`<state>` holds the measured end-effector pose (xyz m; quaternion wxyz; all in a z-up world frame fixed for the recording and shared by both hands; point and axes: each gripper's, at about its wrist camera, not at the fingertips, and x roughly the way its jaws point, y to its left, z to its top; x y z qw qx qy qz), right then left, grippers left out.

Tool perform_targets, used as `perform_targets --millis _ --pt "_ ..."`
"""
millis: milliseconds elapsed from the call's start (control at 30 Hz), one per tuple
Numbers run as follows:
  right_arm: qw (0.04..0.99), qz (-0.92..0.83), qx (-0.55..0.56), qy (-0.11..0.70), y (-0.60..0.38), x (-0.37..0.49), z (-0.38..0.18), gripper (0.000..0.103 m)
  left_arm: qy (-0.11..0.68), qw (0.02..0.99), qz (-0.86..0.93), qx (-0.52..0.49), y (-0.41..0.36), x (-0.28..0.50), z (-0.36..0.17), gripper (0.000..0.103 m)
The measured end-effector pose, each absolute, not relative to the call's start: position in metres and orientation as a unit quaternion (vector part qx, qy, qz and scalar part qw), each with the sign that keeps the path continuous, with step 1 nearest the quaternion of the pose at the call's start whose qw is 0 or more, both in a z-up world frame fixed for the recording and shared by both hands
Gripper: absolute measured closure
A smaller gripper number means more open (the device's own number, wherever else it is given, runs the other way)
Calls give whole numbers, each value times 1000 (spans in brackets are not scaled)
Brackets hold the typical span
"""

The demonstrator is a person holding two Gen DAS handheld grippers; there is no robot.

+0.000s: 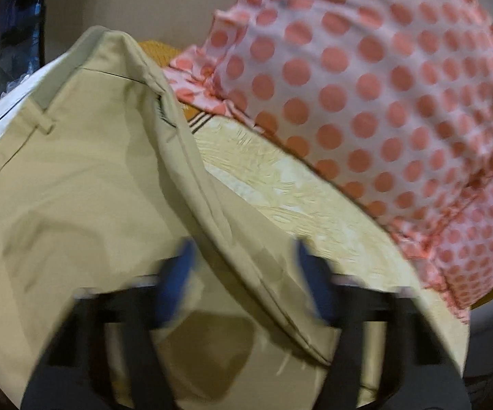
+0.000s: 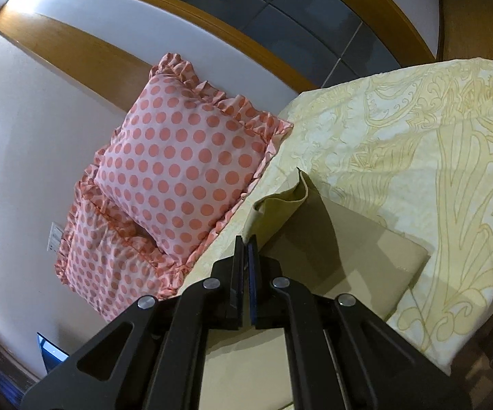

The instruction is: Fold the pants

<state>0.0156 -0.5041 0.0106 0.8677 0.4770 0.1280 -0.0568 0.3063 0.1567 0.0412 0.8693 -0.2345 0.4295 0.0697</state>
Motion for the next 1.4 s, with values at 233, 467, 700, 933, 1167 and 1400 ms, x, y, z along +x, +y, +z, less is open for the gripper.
perform_targets --millis 233,467,700,933,1167,1400 --pt "875 -52 467 117 -506 9 20 101 353 911 50 -208 154 211 83 96" --pt "858 -88 486 139 -528 -11 -9 101 347 911 72 -209 152 37 61 90" --pt "857 -104 481 149 -527 -20 -16 101 364 901 76 -221 155 -1 33 90" --pt "855 -138 471 167 -523 -34 -23 101 366 907 57 -199 150 -12 30 94" --pt "854 -184 454 173 -520 -48 -10 34 338 923 43 -176 146 -34 37 73" --pt "874 -185 409 184 -512 -34 -13 47 244 958 64 -138 137 -70 76 32"
